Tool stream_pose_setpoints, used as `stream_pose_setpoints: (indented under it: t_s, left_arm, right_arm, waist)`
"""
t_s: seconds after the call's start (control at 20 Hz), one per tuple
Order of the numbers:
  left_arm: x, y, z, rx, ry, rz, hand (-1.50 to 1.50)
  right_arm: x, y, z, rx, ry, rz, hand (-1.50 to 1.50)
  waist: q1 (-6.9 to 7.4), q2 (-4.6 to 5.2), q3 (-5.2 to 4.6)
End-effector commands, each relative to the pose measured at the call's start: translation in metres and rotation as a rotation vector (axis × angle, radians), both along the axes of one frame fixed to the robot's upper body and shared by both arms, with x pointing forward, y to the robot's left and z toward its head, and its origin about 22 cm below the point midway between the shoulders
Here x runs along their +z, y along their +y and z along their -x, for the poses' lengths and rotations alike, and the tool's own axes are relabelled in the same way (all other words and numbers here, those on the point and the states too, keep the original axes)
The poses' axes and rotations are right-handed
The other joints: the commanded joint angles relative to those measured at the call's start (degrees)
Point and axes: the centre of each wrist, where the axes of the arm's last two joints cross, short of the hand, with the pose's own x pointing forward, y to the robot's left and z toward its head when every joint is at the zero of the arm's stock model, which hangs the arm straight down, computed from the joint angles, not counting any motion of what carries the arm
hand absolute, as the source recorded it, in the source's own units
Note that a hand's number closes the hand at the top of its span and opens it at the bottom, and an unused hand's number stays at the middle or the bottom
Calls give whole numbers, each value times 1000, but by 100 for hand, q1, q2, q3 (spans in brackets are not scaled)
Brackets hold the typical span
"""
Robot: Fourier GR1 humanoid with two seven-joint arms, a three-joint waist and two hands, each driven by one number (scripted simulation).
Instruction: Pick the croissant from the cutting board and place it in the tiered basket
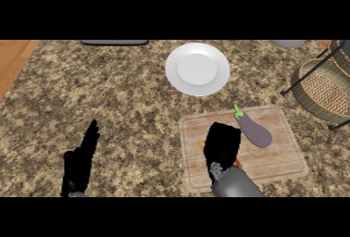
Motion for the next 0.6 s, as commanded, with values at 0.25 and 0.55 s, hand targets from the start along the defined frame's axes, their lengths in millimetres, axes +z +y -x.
stream_pose_setpoints:
  t_s: [0.25,0.55]
  left_arm:
    - [-9,15,15,93,44,6,0]
    - [-7,24,19,105,43,6,0]
  right_arm:
    - [35,-187,8,-227,-120,-294,150]
    - [109,-282,29,-256,-388,-516,150]
  waist:
    - [-638,-10,47]
    - [-603,-28,26]
